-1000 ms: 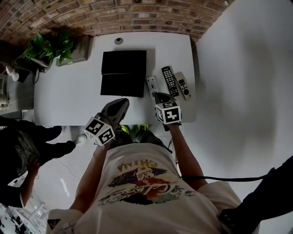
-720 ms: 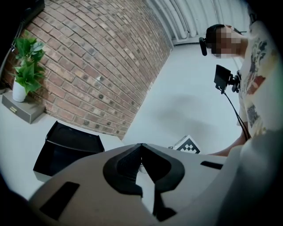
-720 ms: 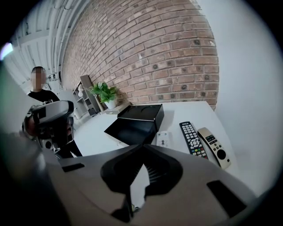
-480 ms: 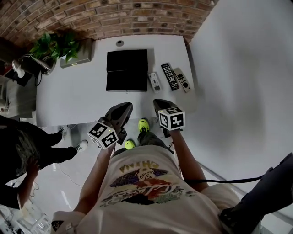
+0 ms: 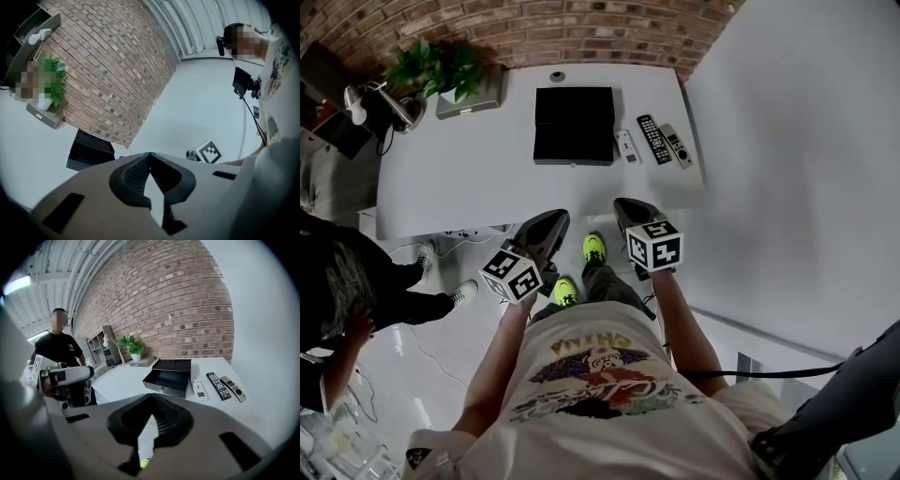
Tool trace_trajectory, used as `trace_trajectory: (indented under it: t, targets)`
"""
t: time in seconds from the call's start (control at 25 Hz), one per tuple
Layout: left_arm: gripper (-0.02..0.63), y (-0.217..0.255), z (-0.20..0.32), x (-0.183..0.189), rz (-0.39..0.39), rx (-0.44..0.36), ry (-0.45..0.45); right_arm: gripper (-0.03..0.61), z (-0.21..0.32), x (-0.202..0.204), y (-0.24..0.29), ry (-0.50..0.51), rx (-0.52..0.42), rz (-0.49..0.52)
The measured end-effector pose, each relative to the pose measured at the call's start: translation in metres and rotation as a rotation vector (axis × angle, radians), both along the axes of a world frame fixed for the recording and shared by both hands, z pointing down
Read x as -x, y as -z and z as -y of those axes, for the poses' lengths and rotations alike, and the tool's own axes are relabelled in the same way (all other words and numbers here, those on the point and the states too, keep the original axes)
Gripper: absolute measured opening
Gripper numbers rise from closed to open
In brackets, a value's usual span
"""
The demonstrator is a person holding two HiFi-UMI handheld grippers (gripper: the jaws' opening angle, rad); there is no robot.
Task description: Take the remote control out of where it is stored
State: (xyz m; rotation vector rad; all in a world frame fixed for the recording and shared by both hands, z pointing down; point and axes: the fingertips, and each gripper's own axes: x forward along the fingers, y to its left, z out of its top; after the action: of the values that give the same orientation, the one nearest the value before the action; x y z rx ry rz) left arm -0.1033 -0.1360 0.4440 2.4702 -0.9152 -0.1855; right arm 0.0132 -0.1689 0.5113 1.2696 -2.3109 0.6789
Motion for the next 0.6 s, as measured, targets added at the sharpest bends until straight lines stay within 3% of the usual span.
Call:
trace_trajectory:
  t: [0.6]
  targets:
    - [0.003,0.013,-0.019,0.011,-0.056,-0.013,0.011,0.006,-0.037,0.018,0.012,0.058,-0.021,-0.035]
